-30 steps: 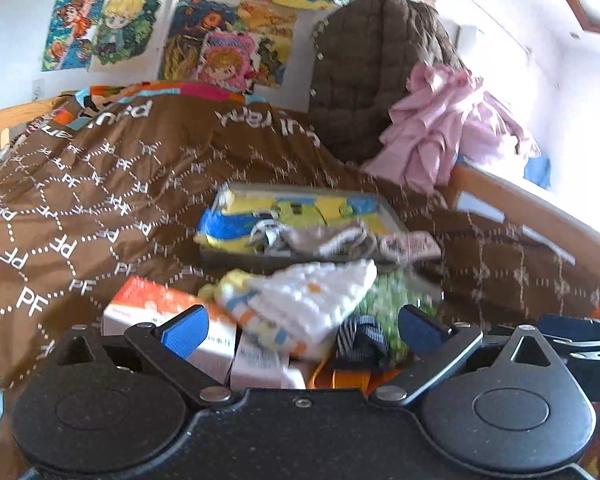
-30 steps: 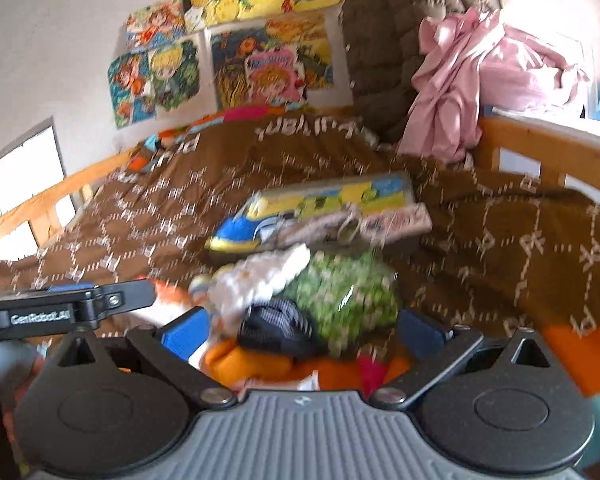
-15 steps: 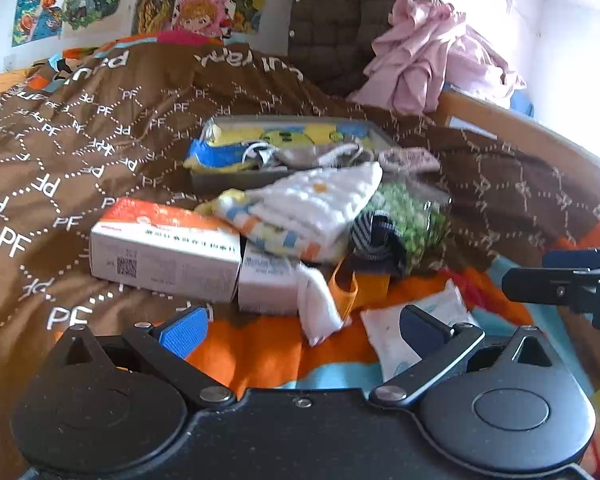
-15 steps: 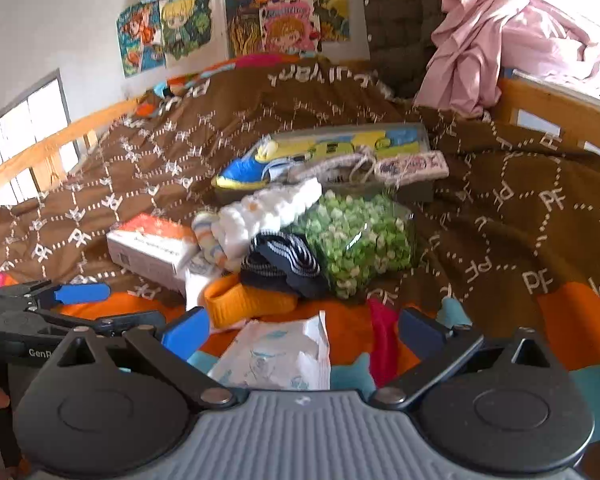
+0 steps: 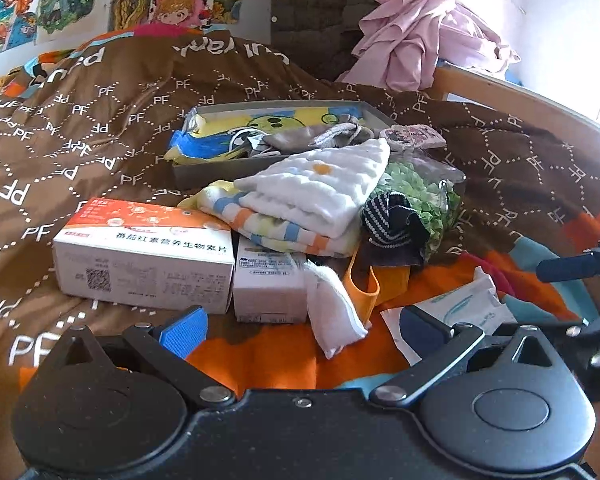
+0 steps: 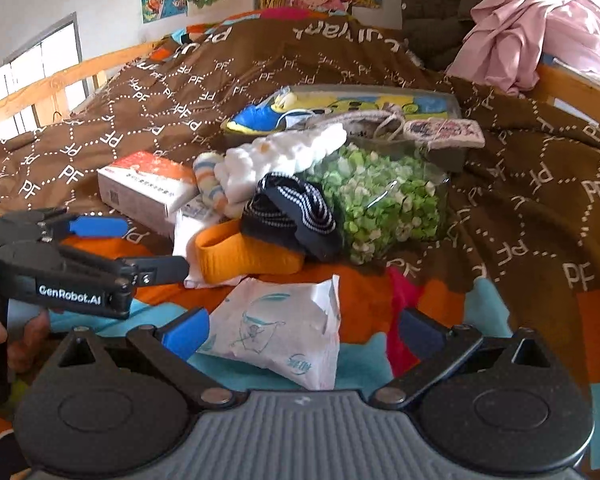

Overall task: Organize soft objects
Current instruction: 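Move both tools back over the remaining pile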

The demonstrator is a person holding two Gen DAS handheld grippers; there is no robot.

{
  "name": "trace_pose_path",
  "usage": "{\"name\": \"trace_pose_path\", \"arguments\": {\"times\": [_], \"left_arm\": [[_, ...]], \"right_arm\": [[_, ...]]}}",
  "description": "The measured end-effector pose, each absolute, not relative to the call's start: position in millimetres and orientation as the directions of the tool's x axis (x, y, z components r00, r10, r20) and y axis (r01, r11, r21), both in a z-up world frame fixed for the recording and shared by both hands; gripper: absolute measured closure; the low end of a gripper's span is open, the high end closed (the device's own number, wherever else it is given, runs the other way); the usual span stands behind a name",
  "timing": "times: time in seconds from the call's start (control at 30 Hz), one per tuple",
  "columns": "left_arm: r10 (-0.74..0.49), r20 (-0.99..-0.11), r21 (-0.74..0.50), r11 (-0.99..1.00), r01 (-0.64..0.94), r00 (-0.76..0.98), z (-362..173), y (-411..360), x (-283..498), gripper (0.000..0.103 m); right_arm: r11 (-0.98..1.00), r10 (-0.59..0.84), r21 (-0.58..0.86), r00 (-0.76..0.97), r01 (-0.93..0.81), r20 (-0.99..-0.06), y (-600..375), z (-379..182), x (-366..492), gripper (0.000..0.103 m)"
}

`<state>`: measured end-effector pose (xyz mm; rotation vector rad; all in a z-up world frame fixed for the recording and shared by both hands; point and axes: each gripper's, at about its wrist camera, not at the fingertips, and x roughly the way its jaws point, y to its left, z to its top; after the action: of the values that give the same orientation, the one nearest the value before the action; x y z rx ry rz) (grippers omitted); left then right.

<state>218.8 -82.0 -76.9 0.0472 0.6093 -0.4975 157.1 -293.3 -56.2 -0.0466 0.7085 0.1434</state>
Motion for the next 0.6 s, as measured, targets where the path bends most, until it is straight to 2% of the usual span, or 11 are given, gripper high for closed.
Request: {"name": "trace_pose_path", "arguments": {"times": [0.07,0.27,0.47,0.6], "left_arm": [[-0.438,-0.562,-0.103,0.879,0.466,0.702,-78,-84,224,0.003],[-0.483,-0.573,-0.162,0.858,0.486,0.662,-84,-83,235,0.017],[-0.526,-0.578,-0.233,0.839,0.492,0.624,-92,-79,242,0.039],[-0.553,-0.568,-0.235,0.819,0.524,0.610,-92,-82,240,0.055]], "right_arm": [[0.988,0.119,0.007,0.744,-0.152,-0.657,-292,-59,159,0.000],[0.988,0.105,-0.008,0.726,-0.151,-0.680,-286,-69,168,0.001],[0.990,0.112,0.013,0.710,-0.144,-0.695,-285,-76,174,0.014],[0.988,0.135,0.042,0.700,-0.149,-0.701,-285,-77,174,0.023]]}}
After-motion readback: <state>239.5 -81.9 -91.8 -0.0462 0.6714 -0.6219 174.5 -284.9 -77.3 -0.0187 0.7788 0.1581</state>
